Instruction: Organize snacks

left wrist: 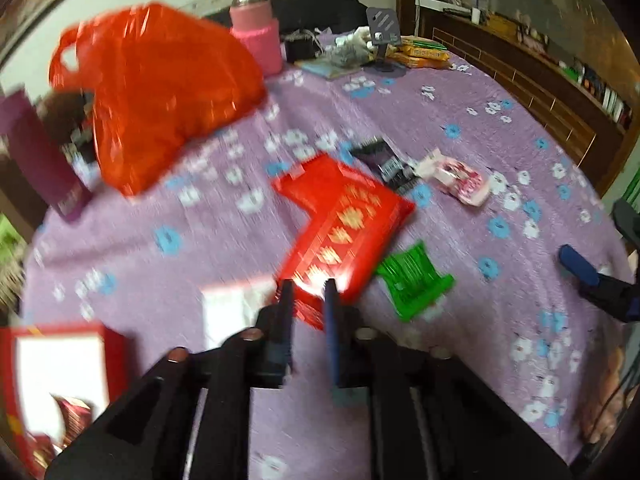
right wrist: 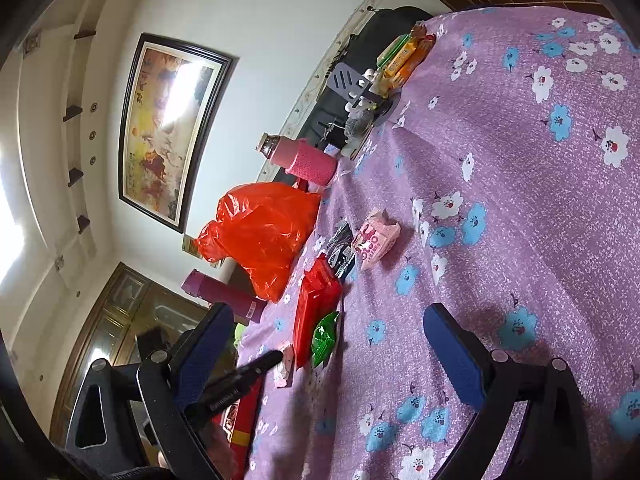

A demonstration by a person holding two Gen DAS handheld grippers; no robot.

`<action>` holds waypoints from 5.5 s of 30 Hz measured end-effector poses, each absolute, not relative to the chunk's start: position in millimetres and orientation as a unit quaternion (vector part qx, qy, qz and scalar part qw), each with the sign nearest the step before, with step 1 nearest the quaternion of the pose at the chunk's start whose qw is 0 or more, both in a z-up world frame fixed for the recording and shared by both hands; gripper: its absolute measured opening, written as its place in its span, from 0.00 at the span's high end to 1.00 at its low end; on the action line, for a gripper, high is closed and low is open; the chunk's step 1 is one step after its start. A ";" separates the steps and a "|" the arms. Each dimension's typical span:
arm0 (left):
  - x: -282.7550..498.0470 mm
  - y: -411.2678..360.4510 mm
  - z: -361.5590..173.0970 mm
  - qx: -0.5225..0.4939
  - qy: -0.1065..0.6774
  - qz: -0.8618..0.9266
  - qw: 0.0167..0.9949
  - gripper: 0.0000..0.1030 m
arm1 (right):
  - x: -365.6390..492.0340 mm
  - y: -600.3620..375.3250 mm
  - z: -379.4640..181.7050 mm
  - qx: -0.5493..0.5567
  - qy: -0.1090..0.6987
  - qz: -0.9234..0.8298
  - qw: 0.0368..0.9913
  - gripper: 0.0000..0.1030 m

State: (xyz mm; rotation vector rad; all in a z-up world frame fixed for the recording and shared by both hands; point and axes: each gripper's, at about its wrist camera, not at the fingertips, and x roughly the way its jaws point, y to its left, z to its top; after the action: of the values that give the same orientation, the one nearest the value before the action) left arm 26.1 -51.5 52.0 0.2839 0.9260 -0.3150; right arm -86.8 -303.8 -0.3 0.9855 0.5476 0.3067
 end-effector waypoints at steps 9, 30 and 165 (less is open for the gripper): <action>50.5 -84.5 28.4 0.220 0.450 -0.181 0.846 0.37 | -83.3 -304.1 -2.1 0.474 0.262 0.158 0.826 0.05; 20.4 -94.1 14.1 0.105 0.471 -0.158 0.862 0.54 | -79.9 -300.1 -0.9 0.467 0.267 0.158 0.828 0.06; -135.7 134.1 74.0 0.019 0.387 0.065 0.920 0.53 | -78.9 -123.4 58.7 0.215 0.474 0.252 0.816 0.55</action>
State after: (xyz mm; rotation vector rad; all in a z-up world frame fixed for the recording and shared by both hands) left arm -135.7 134.1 74.0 0.0399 0.7948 0.1330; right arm -78.9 -123.4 58.7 0.4589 1.0101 0.5364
